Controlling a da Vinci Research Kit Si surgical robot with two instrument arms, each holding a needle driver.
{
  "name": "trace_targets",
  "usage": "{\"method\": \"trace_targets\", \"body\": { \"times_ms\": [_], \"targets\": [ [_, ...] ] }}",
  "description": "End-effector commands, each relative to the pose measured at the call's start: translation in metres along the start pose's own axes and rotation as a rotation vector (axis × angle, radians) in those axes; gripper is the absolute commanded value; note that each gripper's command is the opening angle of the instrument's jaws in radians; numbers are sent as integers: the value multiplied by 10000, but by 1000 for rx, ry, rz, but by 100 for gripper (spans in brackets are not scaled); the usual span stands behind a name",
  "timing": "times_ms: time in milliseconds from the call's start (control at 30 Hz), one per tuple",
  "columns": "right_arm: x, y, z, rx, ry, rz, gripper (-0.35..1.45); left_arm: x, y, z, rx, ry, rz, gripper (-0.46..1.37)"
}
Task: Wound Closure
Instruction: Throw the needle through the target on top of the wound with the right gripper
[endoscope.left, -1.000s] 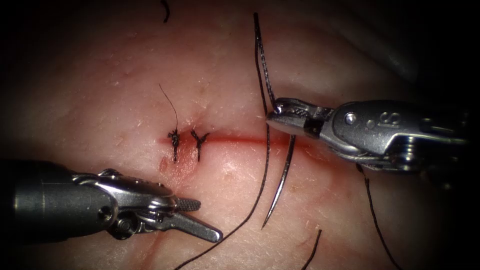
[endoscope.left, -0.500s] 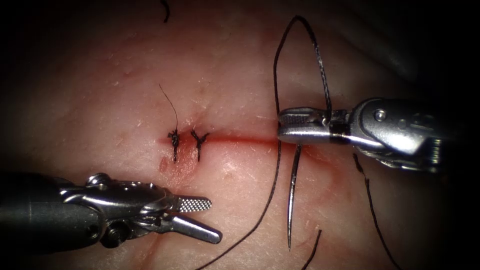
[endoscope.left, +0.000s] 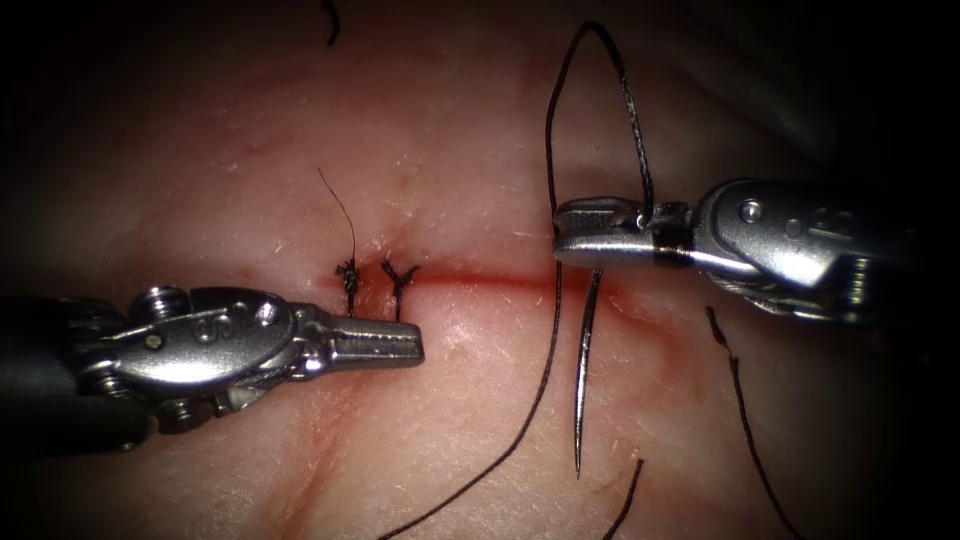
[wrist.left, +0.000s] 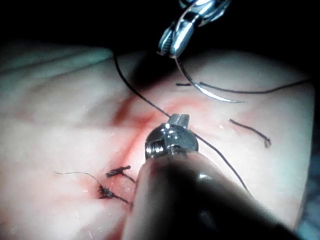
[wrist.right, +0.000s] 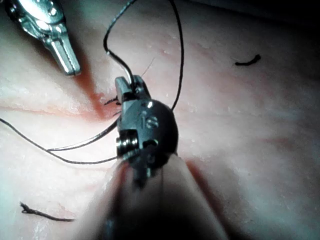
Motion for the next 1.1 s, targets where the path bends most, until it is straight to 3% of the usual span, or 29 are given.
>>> {"method": "trace_targets", "body": {
  "times_ms": [33, 133, 300, 467, 700, 933, 1100],
  "targets": [
    [1, 1, 0, -20, -4, -14, -35, -1, -4, 1, 8, -1, 51, -35],
    [2, 2, -1, -41, -12, -40, -35, -3, -10, 3, 33, -10, 111, -29],
    [3, 2, -4, -74, -35, -72, -35, -6, -18, 13, 92, -40, 167, -35],
    [8, -1, -7, -114, -60, -112, -35, -8, -25, 25, 206, -108, 165, -35],
    [13, 6, -8, -153, -62, -175, -35, -16, -30, 42, 271, -146, 157, -35],
    [16, 11, -6, -155, -63, -206, -35, -41, -34, 68, 304, -183, 167, -35],
    [16, 11, -6, -157, -62, -235, -35, -72, -45, 85, 331, -194, 157, -35]
  ]
}}
